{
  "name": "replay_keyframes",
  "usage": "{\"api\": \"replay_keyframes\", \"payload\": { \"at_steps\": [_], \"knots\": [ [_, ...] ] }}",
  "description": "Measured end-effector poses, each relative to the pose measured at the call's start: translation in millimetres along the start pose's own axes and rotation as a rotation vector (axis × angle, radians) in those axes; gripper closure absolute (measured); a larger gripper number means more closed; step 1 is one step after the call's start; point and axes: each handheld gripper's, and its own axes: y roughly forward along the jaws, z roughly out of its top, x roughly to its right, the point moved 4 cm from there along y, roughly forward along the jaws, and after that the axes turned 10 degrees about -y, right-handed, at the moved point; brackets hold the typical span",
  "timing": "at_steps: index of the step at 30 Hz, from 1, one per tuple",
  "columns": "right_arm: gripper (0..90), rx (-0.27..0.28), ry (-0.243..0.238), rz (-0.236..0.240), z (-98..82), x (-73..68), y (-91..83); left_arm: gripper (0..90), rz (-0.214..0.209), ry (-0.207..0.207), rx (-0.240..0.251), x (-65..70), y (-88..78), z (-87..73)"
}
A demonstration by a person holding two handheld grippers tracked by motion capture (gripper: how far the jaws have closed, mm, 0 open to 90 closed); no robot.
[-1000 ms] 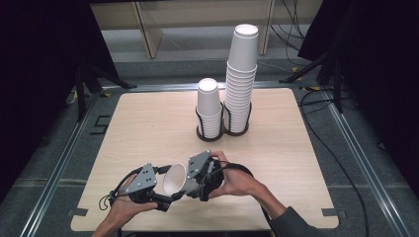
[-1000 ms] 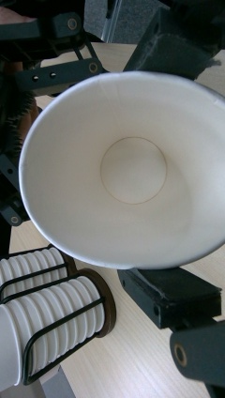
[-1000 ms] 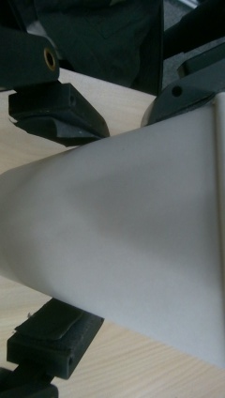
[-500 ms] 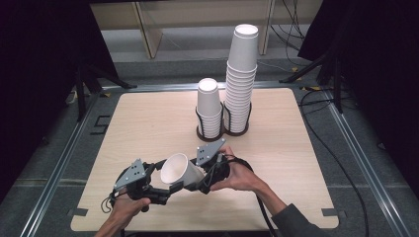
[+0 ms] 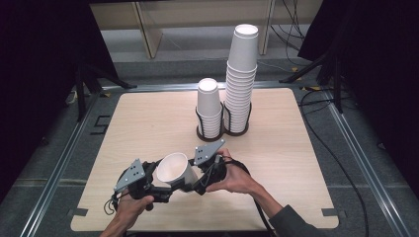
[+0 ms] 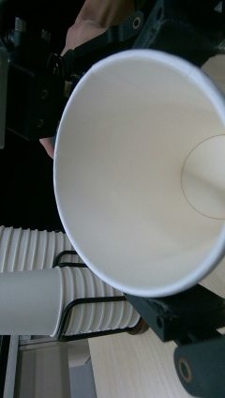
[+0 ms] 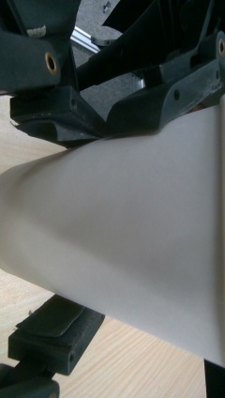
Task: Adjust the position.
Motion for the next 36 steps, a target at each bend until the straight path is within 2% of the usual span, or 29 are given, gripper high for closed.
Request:
{"api": "replay_keyframes", "payload": {
  "at_steps": [4,9,10,11,13,14,16,17,19,20,23,25,26,28,30,33,36],
  "knots": [
    [20.2,0.002,0.016,-0.003,-0.6,0.1,0.5,14.6,0.015,0.037,0.000,0.8,-0.4,1.3],
    [18.9,-0.017,0.034,-0.032,-4.4,3.3,-2.4,15.7,0.056,0.046,0.017,-4.1,-3.7,5.1],
    [18.8,-0.024,0.033,-0.040,-5.5,4.3,-4.5,15.6,0.074,0.050,0.018,-6.3,-5.3,6.1],
    [18.3,-0.031,0.076,-0.045,-6.8,2.9,-6.7,15.6,0.096,0.061,0.017,-9.0,-6.6,6.9],
    [17.4,-0.042,0.064,-0.071,-10.3,6.7,-10.2,15.6,0.137,0.073,0.023,-14.8,-7.3,8.2],
    [17.4,-0.045,0.076,-0.087,-12.4,7.9,-12.5,15.5,0.160,0.094,0.016,-18.3,-7.8,9.1],
    [18.3,-0.055,0.109,-0.103,-17.2,7.5,-17.3,15.4,0.210,0.103,0.009,-24.1,-8.1,9.4],
    [18.5,-0.061,0.080,-0.120,-19.8,9.1,-19.0,15.3,0.227,0.105,0.005,-27.0,-8.0,9.7],
    [18.7,-0.084,0.112,-0.146,-24.7,6.3,-22.8,15.3,0.270,0.117,-0.001,-34.2,-7.6,11.1],
    [19.6,-0.091,0.105,-0.150,-27.7,6.0,-25.3,15.3,0.277,0.118,0.013,-37.5,-6.2,12.3],
    [20.2,-0.094,0.112,-0.175,-34.3,6.4,-31.7,15.1,0.320,0.131,-0.003,-46.4,-6.1,15.0],
    [20.6,-0.102,0.125,-0.177,-39.5,5.3,-35.7,15.0,0.335,0.122,0.011,-53.9,-3.9,16.8],
    [20.6,-0.100,0.126,-0.183,-41.5,5.3,-37.1,15.0,0.350,0.115,0.000,-57.4,-4.3,17.7],
    [20.8,-0.097,0.137,-0.185,-45.2,4.8,-40.2,15.0,0.369,0.117,0.007,-65.5,-2.0,19.8],
    [21.0,-0.101,0.150,-0.193,-48.9,4.5,-42.3,14.9,0.391,0.097,0.000,-73.1,-1.1,21.1],
    [21.1,-0.104,0.167,-0.201,-54.1,4.6,-44.6,14.9,0.418,0.087,0.008,-84.9,2.2,22.2],
    [21.3,-0.103,0.165,-0.211,-56.9,4.2,-46.5,14.9,0.445,0.071,0.015,-95.6,4.0,24.0]
  ]
}}
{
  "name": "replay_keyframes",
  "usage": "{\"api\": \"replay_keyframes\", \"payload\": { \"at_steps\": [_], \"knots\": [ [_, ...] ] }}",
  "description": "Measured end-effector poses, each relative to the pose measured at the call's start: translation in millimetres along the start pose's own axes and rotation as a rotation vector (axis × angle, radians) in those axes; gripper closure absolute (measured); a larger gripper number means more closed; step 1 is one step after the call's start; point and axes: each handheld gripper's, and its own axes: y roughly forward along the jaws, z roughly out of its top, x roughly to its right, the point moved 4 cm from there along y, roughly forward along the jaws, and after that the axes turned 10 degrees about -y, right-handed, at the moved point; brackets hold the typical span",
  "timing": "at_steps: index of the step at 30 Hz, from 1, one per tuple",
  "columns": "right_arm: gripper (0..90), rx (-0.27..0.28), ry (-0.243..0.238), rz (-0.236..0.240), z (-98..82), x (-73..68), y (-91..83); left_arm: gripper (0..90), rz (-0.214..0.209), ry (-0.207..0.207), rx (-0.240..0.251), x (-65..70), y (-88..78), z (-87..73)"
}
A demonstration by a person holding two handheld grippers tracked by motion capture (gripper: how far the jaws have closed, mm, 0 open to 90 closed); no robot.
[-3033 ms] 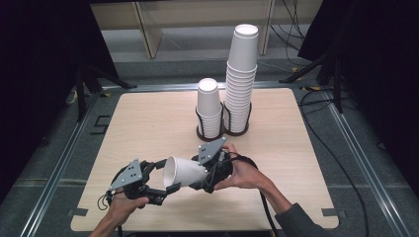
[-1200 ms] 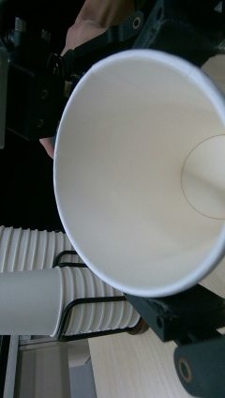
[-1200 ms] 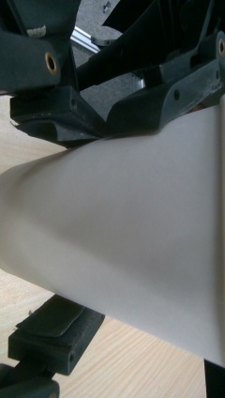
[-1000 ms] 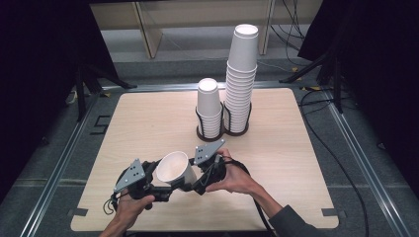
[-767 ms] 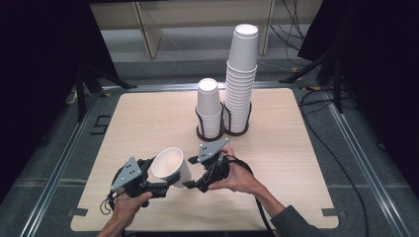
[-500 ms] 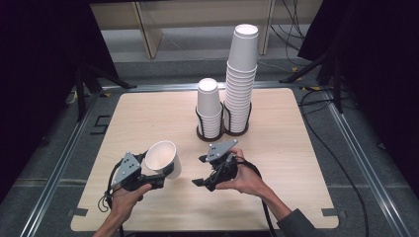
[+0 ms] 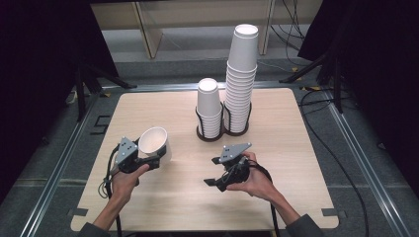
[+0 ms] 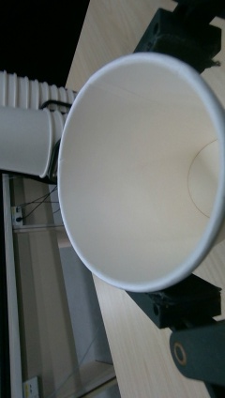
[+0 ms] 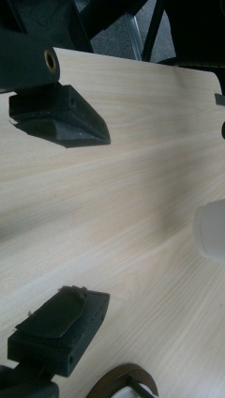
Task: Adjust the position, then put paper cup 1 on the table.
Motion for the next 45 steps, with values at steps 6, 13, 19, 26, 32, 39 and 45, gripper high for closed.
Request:
{"api": "replay_keyframes", "payload": {
  "at_steps": [6,13,19,26,32,39,45],
  "knots": [
    [21.4,-0.028,0.008,-0.005,-7.0,-4.4,-2.9,14.9,0.040,-0.016,-0.006,-15.9,11.6,0.9],
    [21.1,-0.035,0.011,-0.022,-12.3,-6.9,-7.8,14.6,0.070,-0.037,-0.042,-28.5,24.2,-5.8],
    [21.2,-0.052,0.012,-0.023,-19.6,-8.5,-10.1,14.3,0.087,-0.031,-0.051,-38.9,38.5,-5.1],
    [21.2,-0.069,0.019,-0.027,-25.0,-10.1,-11.4,14.0,0.111,-0.040,-0.043,-54.8,59.1,-5.7],
    [21.2,-0.072,0.019,-0.034,-28.2,-10.0,-13.9,13.8,0.141,-0.056,-0.048,-68.0,73.4,-9.9],
    [21.3,-0.069,0.028,-0.039,-30.1,-9.8,-17.5,13.2,0.143,-0.050,-0.044,-72.0,82.8,-11.6],
    [21.4,-0.075,0.023,-0.032,-31.3,-10.9,-16.2,12.3,0.149,-0.016,-0.047,-69.9,86.3,-12.9]
  ]
}}
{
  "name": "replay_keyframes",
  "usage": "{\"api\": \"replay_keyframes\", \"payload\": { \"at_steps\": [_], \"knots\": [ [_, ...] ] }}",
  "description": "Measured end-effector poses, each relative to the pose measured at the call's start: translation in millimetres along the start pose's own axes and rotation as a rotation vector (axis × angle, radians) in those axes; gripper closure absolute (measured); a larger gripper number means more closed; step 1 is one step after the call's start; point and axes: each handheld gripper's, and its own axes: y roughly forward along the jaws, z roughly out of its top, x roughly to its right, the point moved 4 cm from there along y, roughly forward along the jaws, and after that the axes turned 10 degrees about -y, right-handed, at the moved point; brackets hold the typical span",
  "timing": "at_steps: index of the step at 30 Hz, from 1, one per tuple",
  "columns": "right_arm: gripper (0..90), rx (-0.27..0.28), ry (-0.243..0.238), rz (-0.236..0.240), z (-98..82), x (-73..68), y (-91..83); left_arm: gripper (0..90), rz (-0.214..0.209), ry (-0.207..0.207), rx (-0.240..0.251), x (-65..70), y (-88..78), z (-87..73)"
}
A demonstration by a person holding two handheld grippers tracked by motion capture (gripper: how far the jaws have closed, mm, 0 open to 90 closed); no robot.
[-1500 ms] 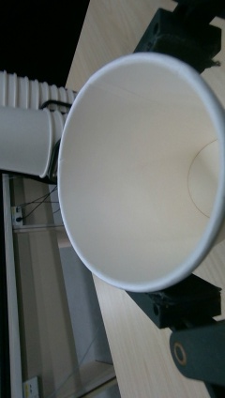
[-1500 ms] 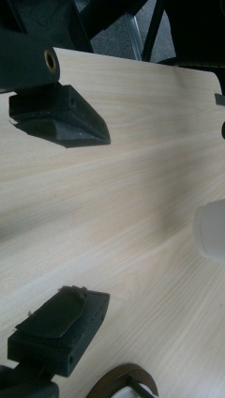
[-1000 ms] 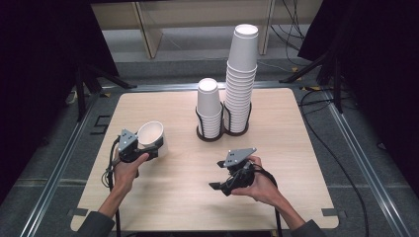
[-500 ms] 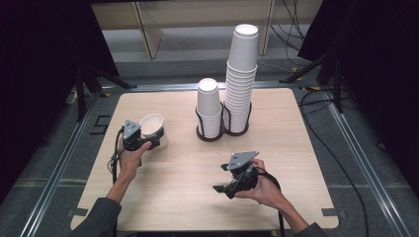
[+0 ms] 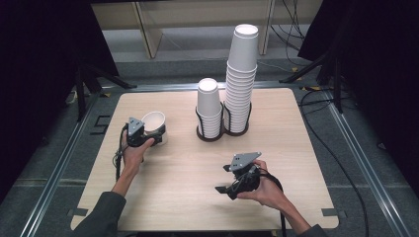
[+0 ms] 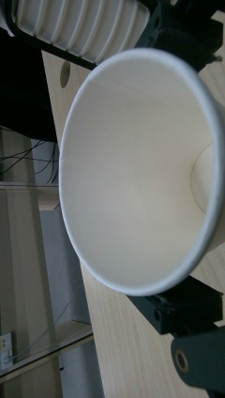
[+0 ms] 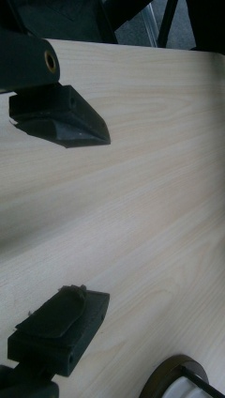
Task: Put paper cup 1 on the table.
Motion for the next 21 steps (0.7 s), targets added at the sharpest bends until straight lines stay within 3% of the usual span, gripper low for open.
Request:
{"api": "replay_keyframes", "payload": {
  "at_steps": [14,16,21],
  "knots": [
    [21.4,-0.003,0.002,-0.006,-1.2,-0.2,-1.3,13.0,-0.039,0.022,-0.033,-2.7,-6.2,-10.9],
    [21.4,-0.003,0.001,-0.001,-1.0,-1.1,-1.7,13.2,-0.041,0.037,-0.050,-3.3,-9.2,-13.0],
    [21.4,-0.007,-0.004,-0.001,-2.1,-0.9,-1.7,14.3,-0.042,0.028,-0.099,-4.9,-10.8,-21.9]
  ]
}}
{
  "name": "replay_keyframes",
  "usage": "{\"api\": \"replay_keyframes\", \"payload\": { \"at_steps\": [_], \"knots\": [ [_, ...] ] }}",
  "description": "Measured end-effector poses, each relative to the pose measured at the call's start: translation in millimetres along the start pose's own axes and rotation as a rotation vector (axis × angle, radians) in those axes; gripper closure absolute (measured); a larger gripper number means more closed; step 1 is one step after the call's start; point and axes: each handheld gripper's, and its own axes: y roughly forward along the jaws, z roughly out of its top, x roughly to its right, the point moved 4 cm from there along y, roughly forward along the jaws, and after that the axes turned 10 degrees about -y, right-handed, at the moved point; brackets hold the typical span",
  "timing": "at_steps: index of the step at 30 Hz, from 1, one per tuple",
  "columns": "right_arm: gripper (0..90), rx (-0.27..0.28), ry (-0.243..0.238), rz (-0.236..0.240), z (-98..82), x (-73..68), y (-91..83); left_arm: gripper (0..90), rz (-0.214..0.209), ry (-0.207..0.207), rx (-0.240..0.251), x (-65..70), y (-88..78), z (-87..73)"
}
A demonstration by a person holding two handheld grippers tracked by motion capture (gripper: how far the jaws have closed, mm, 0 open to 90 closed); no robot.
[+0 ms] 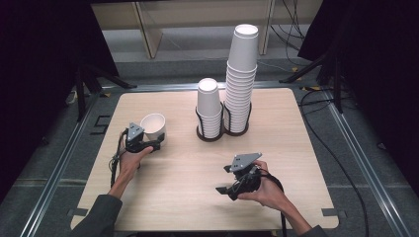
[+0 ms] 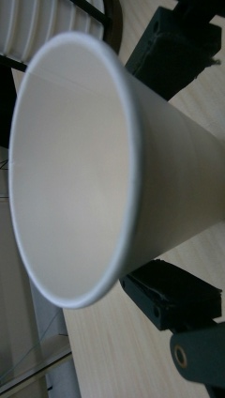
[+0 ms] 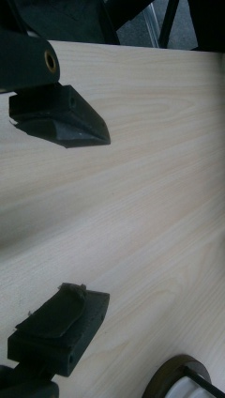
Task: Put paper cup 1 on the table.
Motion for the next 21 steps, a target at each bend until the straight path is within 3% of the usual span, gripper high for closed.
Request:
{"api": "replay_keyframes", "payload": {
  "at_steps": [6,12,18,19,21],
  "knots": [
    [21.3,0.008,0.011,-0.003,-0.4,0.3,-1.3,14.3,-0.002,0.000,-0.038,2.4,-7.7,-5.1],
    [21.4,0.021,0.028,-0.025,-1.1,4.6,-7.4,14.3,-0.005,0.001,-0.060,9.8,-26.8,-8.4],
    [21.4,0.027,0.043,-0.044,-3.4,8.9,-12.0,14.3,0.002,-0.018,-0.060,15.1,-44.3,-8.3],
    [21.4,0.029,0.047,-0.046,-3.6,9.2,-12.7,14.3,0.018,-0.032,-0.083,15.6,-47.3,-9.3],
    [21.4,0.031,0.051,-0.046,-4.2,10.1,-13.6,14.3,0.019,-0.049,-0.070,15.2,-51.8,-10.4]
  ]
}}
